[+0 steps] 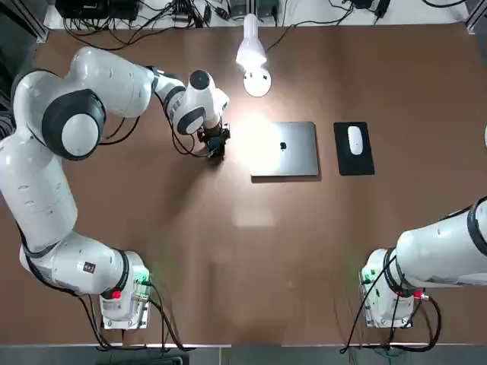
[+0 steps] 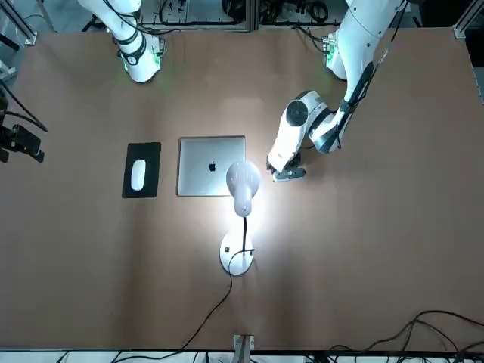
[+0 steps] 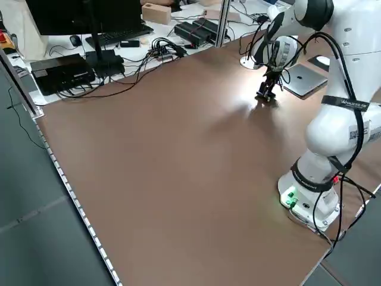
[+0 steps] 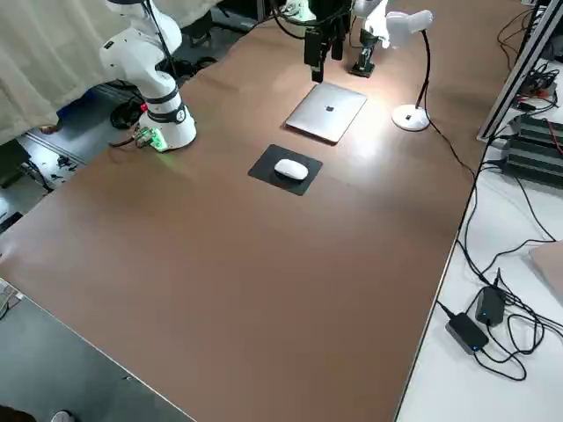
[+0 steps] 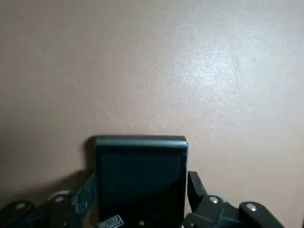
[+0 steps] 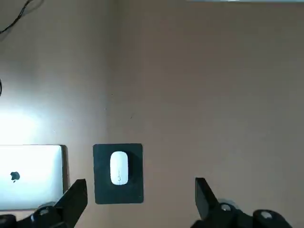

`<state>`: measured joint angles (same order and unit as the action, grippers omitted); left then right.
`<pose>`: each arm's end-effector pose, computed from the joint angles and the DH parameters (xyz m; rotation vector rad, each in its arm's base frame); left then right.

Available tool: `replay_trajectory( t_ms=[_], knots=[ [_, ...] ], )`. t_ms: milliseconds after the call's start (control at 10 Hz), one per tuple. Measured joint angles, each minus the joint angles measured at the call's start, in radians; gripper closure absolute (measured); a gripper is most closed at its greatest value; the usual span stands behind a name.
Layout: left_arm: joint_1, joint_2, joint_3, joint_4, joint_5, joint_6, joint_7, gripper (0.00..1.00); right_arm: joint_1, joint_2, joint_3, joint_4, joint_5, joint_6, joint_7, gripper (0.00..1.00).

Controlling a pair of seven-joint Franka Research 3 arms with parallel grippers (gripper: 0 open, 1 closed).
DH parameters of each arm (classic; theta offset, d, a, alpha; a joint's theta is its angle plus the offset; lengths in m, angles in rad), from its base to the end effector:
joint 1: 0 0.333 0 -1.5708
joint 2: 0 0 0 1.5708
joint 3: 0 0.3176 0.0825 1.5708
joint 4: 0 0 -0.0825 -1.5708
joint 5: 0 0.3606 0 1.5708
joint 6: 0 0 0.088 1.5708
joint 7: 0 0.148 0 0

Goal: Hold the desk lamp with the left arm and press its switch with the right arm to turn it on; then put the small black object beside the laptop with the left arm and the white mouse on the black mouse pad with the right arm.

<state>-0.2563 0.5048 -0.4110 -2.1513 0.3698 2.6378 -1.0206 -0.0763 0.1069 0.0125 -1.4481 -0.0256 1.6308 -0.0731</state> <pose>0.4338 -0.3535 0.1645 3.0957 0.1257 0.0382 0.5727 -0.0406 0.5873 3.1100 0.0152 0.1151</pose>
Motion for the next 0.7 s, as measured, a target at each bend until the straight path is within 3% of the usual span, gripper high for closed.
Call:
replay_trajectory(
  t_ms=[200,400,500,700],
  knots=[
    [0.000,-0.003,0.000,0.006,0.001,0.000,0.003,0.06,0.000,0.007,0.003,-0.024,0.001,0.045,0.000,0.00],
    [0.013,-0.017,0.000,0.005,0.003,0.000,0.021,0.04,0.000,0.008,0.003,-0.030,0.001,0.049,0.000,0.00],
    [0.050,-0.043,-0.002,-0.006,0.003,-0.002,0.070,0.03,0.000,0.008,0.003,-0.030,0.001,0.049,0.000,0.00],
    [0.209,-0.130,-0.035,-0.050,0.004,-0.030,0.225,0.01,0.000,0.008,0.003,-0.030,0.001,0.050,0.000,0.00]
  ],
)
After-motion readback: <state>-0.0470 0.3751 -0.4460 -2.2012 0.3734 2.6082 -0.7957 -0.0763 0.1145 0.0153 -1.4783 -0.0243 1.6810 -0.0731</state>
